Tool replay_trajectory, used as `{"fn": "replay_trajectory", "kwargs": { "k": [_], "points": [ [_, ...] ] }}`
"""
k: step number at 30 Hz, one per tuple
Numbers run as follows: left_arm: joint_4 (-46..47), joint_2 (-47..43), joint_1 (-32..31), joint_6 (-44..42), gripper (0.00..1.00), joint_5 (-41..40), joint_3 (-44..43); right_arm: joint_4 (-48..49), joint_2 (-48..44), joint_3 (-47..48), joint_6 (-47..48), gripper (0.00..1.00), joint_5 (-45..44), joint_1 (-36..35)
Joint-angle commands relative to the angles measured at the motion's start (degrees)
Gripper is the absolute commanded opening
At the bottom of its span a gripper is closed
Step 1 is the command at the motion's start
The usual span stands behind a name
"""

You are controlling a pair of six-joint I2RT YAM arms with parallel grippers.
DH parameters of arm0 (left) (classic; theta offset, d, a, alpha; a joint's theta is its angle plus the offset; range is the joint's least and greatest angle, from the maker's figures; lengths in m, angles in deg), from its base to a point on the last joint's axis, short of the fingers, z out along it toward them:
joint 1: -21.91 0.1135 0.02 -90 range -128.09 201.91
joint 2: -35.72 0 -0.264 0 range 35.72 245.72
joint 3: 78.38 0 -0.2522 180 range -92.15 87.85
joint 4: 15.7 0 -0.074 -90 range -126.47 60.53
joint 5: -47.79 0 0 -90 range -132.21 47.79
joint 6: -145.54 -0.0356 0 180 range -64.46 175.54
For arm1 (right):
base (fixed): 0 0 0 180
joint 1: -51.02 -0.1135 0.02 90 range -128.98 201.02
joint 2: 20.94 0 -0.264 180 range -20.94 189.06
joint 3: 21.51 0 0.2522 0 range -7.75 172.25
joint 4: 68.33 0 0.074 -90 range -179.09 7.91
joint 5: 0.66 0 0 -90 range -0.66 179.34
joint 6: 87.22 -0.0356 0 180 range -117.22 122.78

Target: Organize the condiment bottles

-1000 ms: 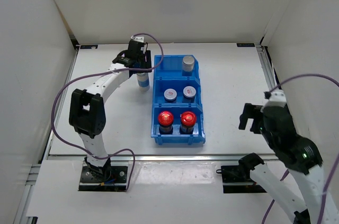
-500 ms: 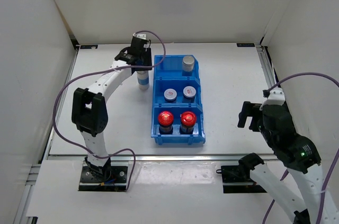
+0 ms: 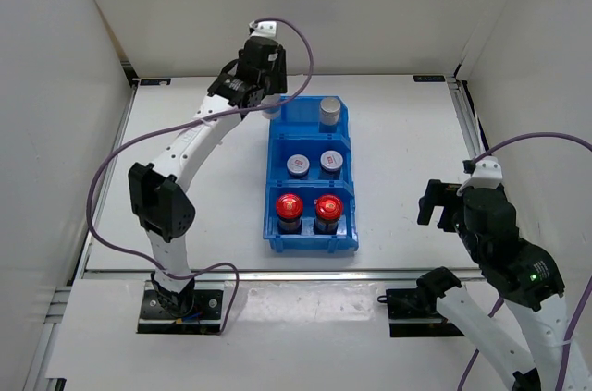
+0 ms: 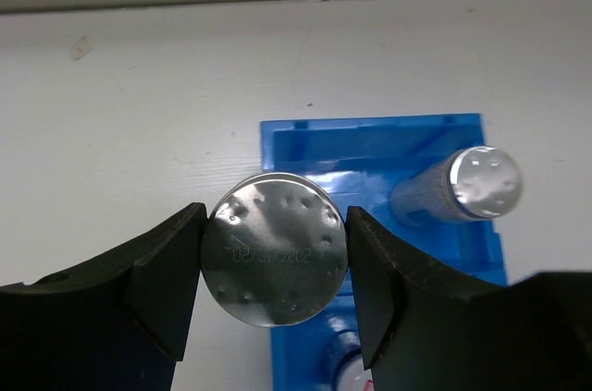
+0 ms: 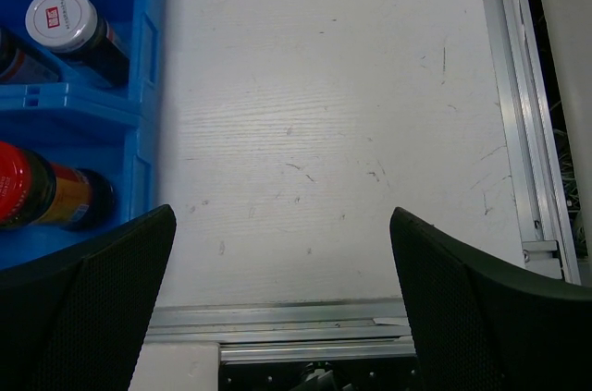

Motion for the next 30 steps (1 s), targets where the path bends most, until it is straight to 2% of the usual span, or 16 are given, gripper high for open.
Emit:
{"fn": "replay_trajectory", "kwargs": {
  "k": [1, 13, 20, 23, 24, 27, 30],
  "points": [
    [3.1, 0.82, -2.45, 1.79, 0.11, 1.67, -3.96, 2.63, 0.26, -0.06, 0.87, 1.0, -0.22, -0.31],
    [3.1, 12.85, -4.12, 5.4, 0.11, 4.75, -8.7, 2.63, -0.27, -0.06, 0.87, 1.0, 0.31, -0.31],
    [3.1, 15.32, -4.12, 5.4, 0.2, 4.75, -8.71, 2.63, -0.27, -0.06, 0.87, 1.0, 0.31, -0.31],
    [3.1, 15.32, -4.12, 5.4, 0.45, 5.81, -8.18, 3.15, -0.27, -0.06, 0.87, 1.0, 0.31, -0.31],
    [3.1, 15.32, -4.12, 5.4, 0.68, 5.81, -8.18, 3.15, -0.27, -0.06, 0.87, 1.0, 0.31, -0.31],
    [3.1, 14.72, -4.12, 5.4, 0.99, 5.81, -7.65, 3.15, -0.27, -0.06, 0.87, 1.0, 0.31, -0.31],
    [3.1, 12.78, -4.12, 4.0, 0.99, 4.67, -7.65, 3.15, -0.27, -0.06, 0.87, 1.0, 0.31, -0.31]
  ]
}}
